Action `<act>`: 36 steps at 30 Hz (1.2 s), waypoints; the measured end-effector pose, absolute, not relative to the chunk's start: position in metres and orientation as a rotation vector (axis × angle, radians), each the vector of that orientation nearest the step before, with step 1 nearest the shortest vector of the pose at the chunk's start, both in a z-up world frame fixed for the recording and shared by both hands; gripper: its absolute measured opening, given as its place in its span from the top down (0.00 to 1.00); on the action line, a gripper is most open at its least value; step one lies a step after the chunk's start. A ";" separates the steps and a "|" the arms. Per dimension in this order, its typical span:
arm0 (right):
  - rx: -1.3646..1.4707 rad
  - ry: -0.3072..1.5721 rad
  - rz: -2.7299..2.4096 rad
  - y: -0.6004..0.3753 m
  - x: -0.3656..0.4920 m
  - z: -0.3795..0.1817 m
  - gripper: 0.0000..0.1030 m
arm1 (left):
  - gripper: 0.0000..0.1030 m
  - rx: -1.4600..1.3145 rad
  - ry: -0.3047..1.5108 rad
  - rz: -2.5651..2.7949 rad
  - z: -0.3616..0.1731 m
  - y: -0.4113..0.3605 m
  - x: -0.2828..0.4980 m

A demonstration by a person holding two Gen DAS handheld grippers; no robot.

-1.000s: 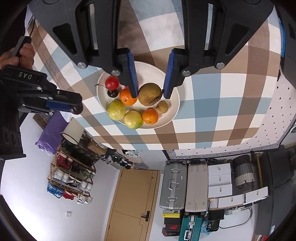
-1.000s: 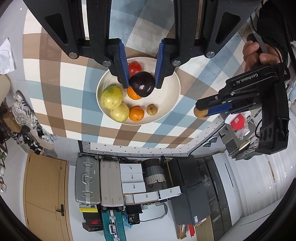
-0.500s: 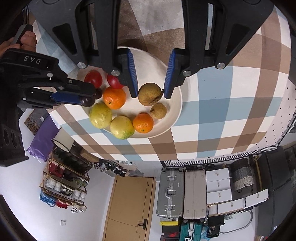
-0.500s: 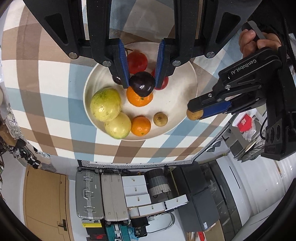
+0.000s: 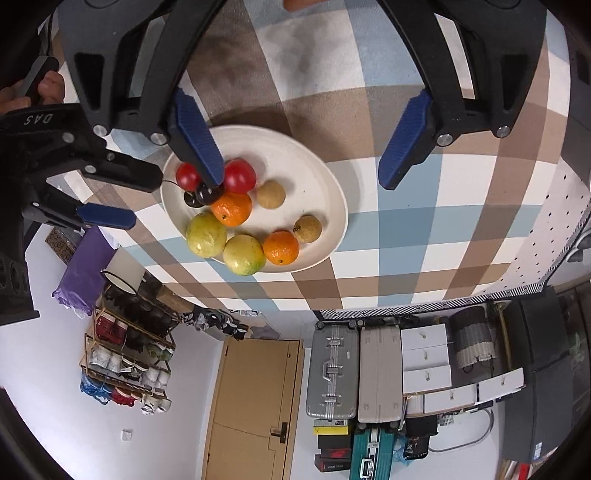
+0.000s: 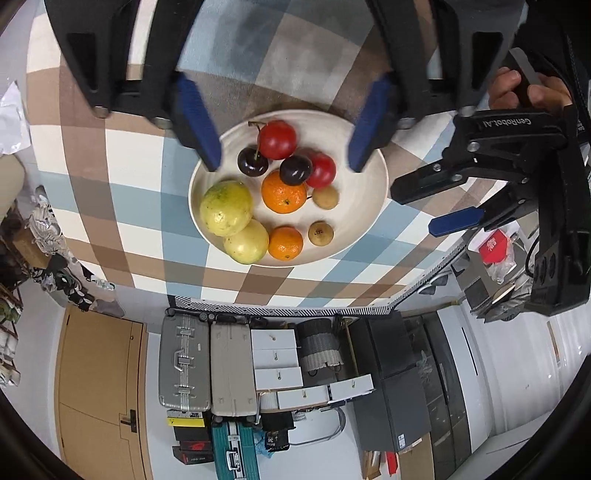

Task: Organize fruits

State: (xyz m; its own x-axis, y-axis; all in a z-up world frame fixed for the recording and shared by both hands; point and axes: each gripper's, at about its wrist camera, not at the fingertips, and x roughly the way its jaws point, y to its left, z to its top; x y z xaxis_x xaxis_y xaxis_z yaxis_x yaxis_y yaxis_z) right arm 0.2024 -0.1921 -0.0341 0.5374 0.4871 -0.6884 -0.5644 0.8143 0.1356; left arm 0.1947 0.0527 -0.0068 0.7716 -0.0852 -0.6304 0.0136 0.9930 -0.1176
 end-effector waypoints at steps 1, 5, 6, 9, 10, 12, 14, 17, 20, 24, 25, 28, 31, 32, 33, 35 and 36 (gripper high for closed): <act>-0.099 0.774 0.627 -0.194 0.199 -0.033 0.15 | 0.12 -0.110 0.685 -0.055 -0.005 0.054 0.189; -0.077 0.754 0.621 -0.202 0.187 -0.031 0.03 | 0.01 -0.126 0.643 -0.053 -0.002 0.058 0.169; -0.073 0.746 0.622 -0.203 0.184 -0.030 0.02 | 0.01 -0.133 0.628 -0.052 -0.001 0.059 0.164; -0.077 0.719 0.628 -0.206 0.175 -0.029 0.01 | 0.01 -0.144 0.606 -0.045 0.001 0.062 0.153; -0.078 0.713 0.629 -0.206 0.173 -0.029 0.00 | 0.01 -0.145 0.600 -0.044 0.001 0.062 0.151; -0.071 0.690 0.635 -0.208 0.167 -0.029 0.00 | 0.01 -0.145 0.594 -0.040 0.000 0.062 0.146; -0.061 0.668 0.638 -0.209 0.164 -0.029 0.00 | 0.01 -0.148 0.584 -0.037 -0.001 0.063 0.143; -0.039 0.636 0.631 -0.213 0.161 -0.031 0.00 | 0.01 -0.151 0.557 -0.035 -0.002 0.062 0.140; -0.033 0.606 0.622 -0.215 0.160 -0.034 0.00 | 0.01 -0.137 0.524 -0.030 -0.003 0.061 0.138; -0.022 0.559 0.609 -0.219 0.158 -0.035 0.00 | 0.01 -0.132 0.502 -0.029 -0.006 0.060 0.136; -0.016 0.550 0.606 -0.221 0.158 -0.036 0.00 | 0.01 -0.129 0.502 -0.023 -0.006 0.060 0.136; -0.003 0.532 0.605 -0.224 0.158 -0.036 0.00 | 0.01 -0.113 0.495 -0.002 -0.007 0.057 0.136; -0.016 0.513 0.594 -0.224 0.156 -0.037 0.00 | 0.01 -0.114 0.494 -0.002 -0.007 0.057 0.137; -0.021 0.507 0.589 -0.224 0.155 -0.037 0.00 | 0.01 -0.114 0.494 0.000 -0.007 0.057 0.137; -0.025 0.504 0.588 -0.224 0.155 -0.038 0.00 | 0.01 -0.113 0.494 0.000 -0.007 0.057 0.137; -0.027 0.497 0.587 -0.224 0.154 -0.038 0.00 | 0.01 -0.112 0.493 -0.001 -0.007 0.057 0.137; -0.025 0.492 0.589 -0.225 0.153 -0.038 0.00 | 0.01 -0.109 0.491 0.002 -0.007 0.057 0.137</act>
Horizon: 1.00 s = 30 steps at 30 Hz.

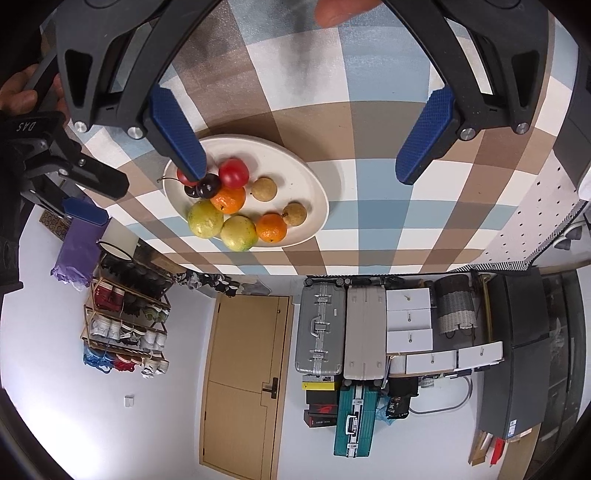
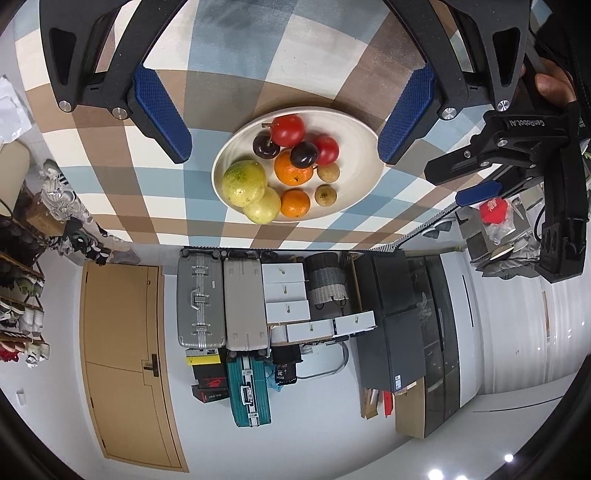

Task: Organize fruits

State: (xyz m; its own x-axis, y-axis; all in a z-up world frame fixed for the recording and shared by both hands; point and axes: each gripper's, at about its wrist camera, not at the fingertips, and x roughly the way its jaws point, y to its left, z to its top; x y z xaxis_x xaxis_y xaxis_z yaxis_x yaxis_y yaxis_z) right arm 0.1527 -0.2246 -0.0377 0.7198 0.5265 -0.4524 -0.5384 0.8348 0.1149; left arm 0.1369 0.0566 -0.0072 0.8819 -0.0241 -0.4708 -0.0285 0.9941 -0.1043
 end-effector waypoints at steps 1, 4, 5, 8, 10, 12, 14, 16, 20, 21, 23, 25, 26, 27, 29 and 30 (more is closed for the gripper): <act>-0.024 0.489 0.589 -0.225 0.152 -0.037 0.00 | 0.01 -0.107 0.489 0.004 -0.007 0.057 0.137; -0.010 0.480 0.594 -0.228 0.152 -0.037 0.00 | 0.01 -0.095 0.480 0.003 -0.006 0.056 0.135; -0.003 0.480 0.597 -0.230 0.152 -0.037 0.00 | 0.01 -0.090 0.476 0.004 -0.006 0.055 0.135; 0.021 0.473 0.602 -0.235 0.152 -0.036 0.00 | 0.01 -0.079 0.469 0.004 -0.006 0.054 0.134; 0.038 0.471 0.604 -0.237 0.153 -0.036 0.00 | 0.01 -0.078 0.471 0.005 -0.006 0.053 0.134; 0.055 0.473 0.603 -0.240 0.155 -0.037 0.00 | 0.01 -0.080 0.470 0.005 -0.006 0.053 0.134; 0.069 0.473 0.601 -0.242 0.155 -0.037 0.00 | 0.01 -0.081 0.469 0.008 -0.006 0.053 0.134; 0.077 0.472 0.602 -0.244 0.155 -0.037 0.00 | 0.01 -0.083 0.468 0.008 -0.007 0.052 0.134; 0.077 0.471 0.603 -0.244 0.155 -0.037 0.00 | 0.01 -0.081 0.468 0.007 -0.007 0.052 0.134; 0.078 0.471 0.605 -0.245 0.155 -0.037 0.00 | 0.01 -0.080 0.468 0.008 -0.006 0.052 0.133; 0.077 0.469 0.606 -0.244 0.156 -0.037 0.00 | 0.01 -0.080 0.467 0.007 -0.007 0.052 0.134; 0.077 0.469 0.606 -0.244 0.156 -0.037 0.00 | 0.01 -0.081 0.468 0.008 -0.006 0.052 0.133; 0.077 0.470 0.605 -0.244 0.156 -0.037 0.00 | 0.01 -0.081 0.468 0.008 -0.006 0.052 0.133; 0.077 0.470 0.605 -0.244 0.156 -0.037 0.00 | 0.01 -0.081 0.469 0.008 -0.006 0.052 0.134; 0.078 0.469 0.606 -0.244 0.156 -0.037 0.00 | 0.01 -0.080 0.467 0.009 -0.006 0.052 0.133; 0.078 0.468 0.606 -0.244 0.156 -0.037 0.00 | 0.01 -0.080 0.467 0.007 -0.006 0.052 0.133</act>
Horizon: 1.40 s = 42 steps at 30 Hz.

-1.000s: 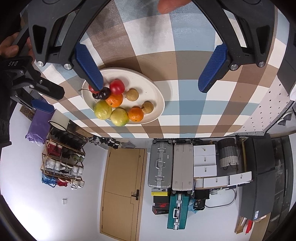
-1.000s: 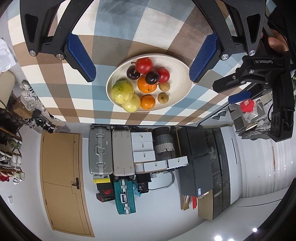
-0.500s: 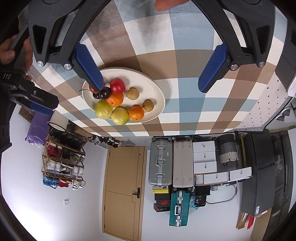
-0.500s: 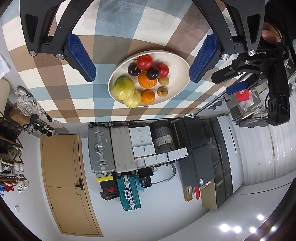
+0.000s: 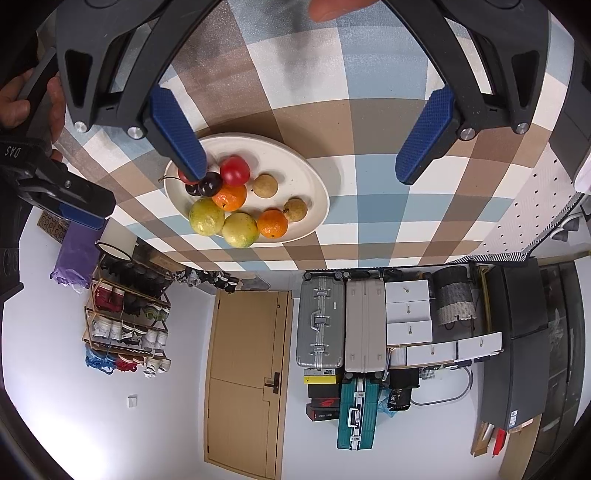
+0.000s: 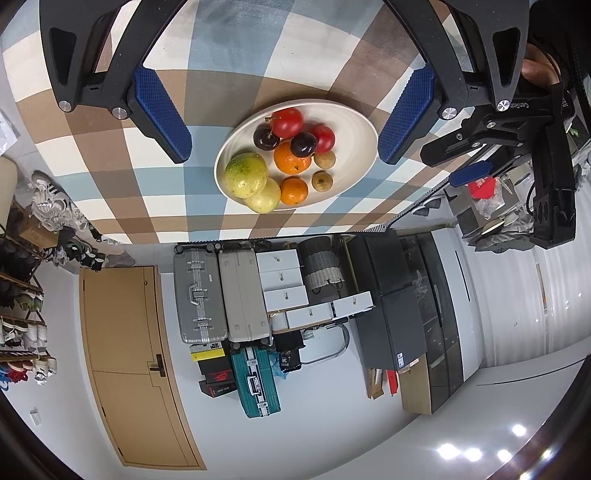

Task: Organize fruits

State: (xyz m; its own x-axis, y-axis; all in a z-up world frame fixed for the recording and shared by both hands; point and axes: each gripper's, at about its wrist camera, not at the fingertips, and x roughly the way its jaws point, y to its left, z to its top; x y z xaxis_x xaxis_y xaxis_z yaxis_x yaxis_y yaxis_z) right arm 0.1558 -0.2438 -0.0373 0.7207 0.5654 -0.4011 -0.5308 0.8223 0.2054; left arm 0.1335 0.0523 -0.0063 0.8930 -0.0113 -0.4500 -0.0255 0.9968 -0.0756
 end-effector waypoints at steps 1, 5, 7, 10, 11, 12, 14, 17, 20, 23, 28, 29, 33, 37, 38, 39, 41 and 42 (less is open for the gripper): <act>0.078 0.469 0.606 -0.244 0.156 -0.037 0.00 | 0.01 -0.080 0.467 0.008 -0.007 0.052 0.134; 0.077 0.468 0.607 -0.244 0.155 -0.037 0.00 | 0.01 -0.081 0.468 0.008 -0.007 0.053 0.134; 0.076 0.468 0.606 -0.244 0.155 -0.037 0.00 | 0.01 -0.081 0.468 0.008 -0.007 0.052 0.133; 0.076 0.468 0.606 -0.244 0.155 -0.037 0.00 | 0.01 -0.080 0.466 0.008 -0.006 0.052 0.133; 0.076 0.468 0.606 -0.244 0.155 -0.037 0.00 | 0.01 -0.080 0.464 0.007 -0.007 0.052 0.134; 0.076 0.468 0.606 -0.244 0.156 -0.038 0.00 | 0.01 -0.079 0.464 0.007 -0.007 0.052 0.134; 0.076 0.468 0.607 -0.244 0.155 -0.037 0.00 | 0.01 -0.078 0.465 0.007 -0.006 0.052 0.133; 0.076 0.467 0.607 -0.244 0.155 -0.037 0.00 | 0.01 -0.078 0.465 0.008 -0.006 0.052 0.133; 0.075 0.467 0.607 -0.244 0.155 -0.038 0.00 | 0.01 -0.079 0.464 0.008 -0.006 0.052 0.134; 0.074 0.466 0.606 -0.244 0.155 -0.038 0.00 | 0.01 -0.078 0.465 0.008 -0.006 0.052 0.133; 0.074 0.466 0.606 -0.244 0.155 -0.038 0.00 | 0.01 -0.077 0.464 0.007 -0.006 0.052 0.134; 0.074 0.465 0.606 -0.244 0.154 -0.038 0.00 | 0.01 -0.077 0.464 0.007 -0.007 0.052 0.134; 0.074 0.465 0.607 -0.244 0.154 -0.038 0.00 | 0.01 -0.078 0.463 0.007 -0.006 0.052 0.133; 0.071 0.463 0.607 -0.244 0.154 -0.038 0.00 | 0.01 -0.077 0.463 0.006 -0.006 0.052 0.133; 0.071 0.463 0.607 -0.244 0.154 -0.038 0.00 | 0.01 -0.077 0.463 0.005 -0.006 0.052 0.133; 0.071 0.463 0.607 -0.244 0.154 -0.038 0.00 | 0.01 -0.077 0.464 0.000 -0.007 0.052 0.134; 0.065 0.461 0.609 -0.244 0.154 -0.039 0.00 | 0.01 -0.077 0.464 0.000 -0.005 0.052 0.136; 0.062 0.460 0.610 -0.244 0.155 -0.039 0.00 | 0.01 -0.078 0.464 -0.003 -0.005 0.052 0.136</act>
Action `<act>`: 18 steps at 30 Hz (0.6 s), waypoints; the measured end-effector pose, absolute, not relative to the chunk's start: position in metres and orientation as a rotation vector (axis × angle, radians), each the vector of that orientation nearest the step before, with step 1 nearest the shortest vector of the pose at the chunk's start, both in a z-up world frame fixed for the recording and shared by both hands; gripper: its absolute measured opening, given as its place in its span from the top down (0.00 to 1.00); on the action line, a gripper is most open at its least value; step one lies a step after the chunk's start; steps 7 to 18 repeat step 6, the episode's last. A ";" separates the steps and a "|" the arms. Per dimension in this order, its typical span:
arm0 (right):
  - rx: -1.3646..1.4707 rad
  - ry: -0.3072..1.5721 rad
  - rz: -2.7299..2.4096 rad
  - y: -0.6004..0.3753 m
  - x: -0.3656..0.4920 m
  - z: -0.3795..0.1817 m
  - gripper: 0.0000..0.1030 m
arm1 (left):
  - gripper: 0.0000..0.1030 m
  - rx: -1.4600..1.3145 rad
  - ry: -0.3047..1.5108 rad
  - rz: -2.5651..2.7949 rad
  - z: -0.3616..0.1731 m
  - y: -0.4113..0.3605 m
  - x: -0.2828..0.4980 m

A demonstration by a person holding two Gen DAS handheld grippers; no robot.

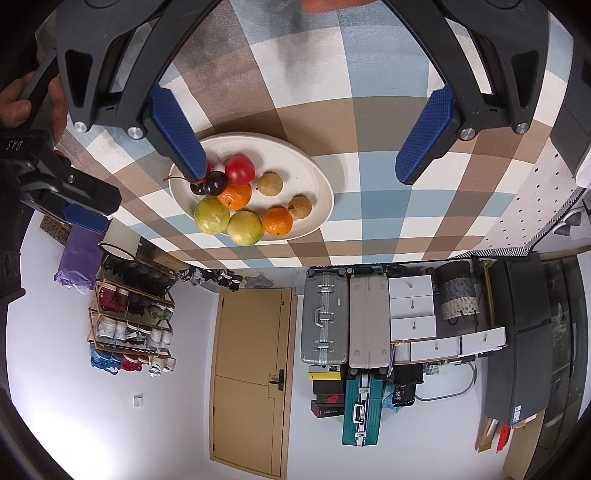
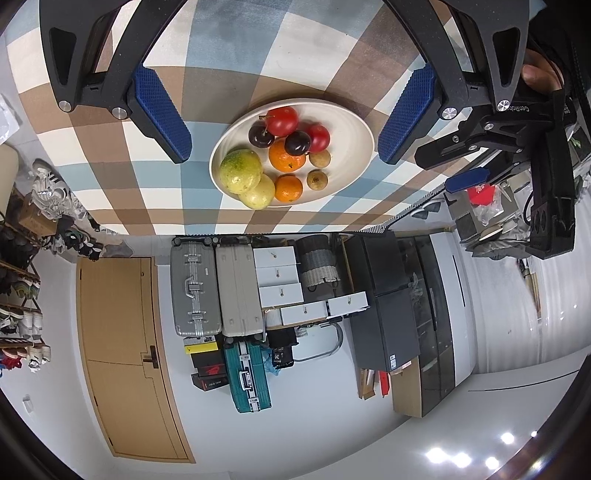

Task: Organize fruits

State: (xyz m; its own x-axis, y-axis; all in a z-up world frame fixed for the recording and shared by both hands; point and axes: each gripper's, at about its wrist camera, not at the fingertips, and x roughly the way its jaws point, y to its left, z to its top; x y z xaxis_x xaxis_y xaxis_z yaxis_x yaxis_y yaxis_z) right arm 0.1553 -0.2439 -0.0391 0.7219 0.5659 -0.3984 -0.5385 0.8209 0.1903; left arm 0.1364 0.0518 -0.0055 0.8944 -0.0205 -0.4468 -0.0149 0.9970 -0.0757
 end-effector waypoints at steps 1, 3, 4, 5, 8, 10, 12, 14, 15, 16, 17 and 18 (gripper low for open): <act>0.060 0.459 0.610 -0.244 0.157 -0.040 0.00 | 0.01 -0.080 0.463 -0.006 -0.006 0.052 0.137; 0.058 0.458 0.612 -0.245 0.159 -0.040 0.00 | 0.01 -0.081 0.462 -0.004 -0.005 0.051 0.137; 0.057 0.457 0.613 -0.245 0.160 -0.040 0.00 | 0.01 -0.081 0.460 -0.004 -0.004 0.051 0.137; 0.057 0.457 0.613 -0.245 0.160 -0.040 0.00 | 0.01 -0.081 0.461 -0.002 -0.004 0.051 0.137; 0.055 0.457 0.613 -0.247 0.163 -0.041 0.00 | 0.01 -0.081 0.461 0.000 -0.004 0.050 0.138; 0.055 0.457 0.613 -0.247 0.163 -0.041 0.00 | 0.01 -0.081 0.461 0.000 -0.004 0.050 0.138; 0.055 0.457 0.613 -0.247 0.163 -0.041 0.00 | 0.01 -0.081 0.461 0.000 -0.004 0.050 0.138; 0.055 0.457 0.613 -0.247 0.163 -0.041 0.00 | 0.01 -0.081 0.461 0.000 -0.004 0.050 0.138; 0.055 0.457 0.613 -0.247 0.163 -0.041 0.00 | 0.01 -0.081 0.461 0.000 -0.004 0.050 0.138; 0.055 0.457 0.613 -0.247 0.163 -0.041 0.00 | 0.01 -0.081 0.461 0.000 -0.004 0.050 0.138; 0.055 0.457 0.613 -0.247 0.163 -0.041 0.00 | 0.01 -0.081 0.461 0.000 -0.004 0.050 0.138; 0.055 0.457 0.613 -0.247 0.163 -0.041 0.00 | 0.01 -0.081 0.461 0.000 -0.004 0.050 0.138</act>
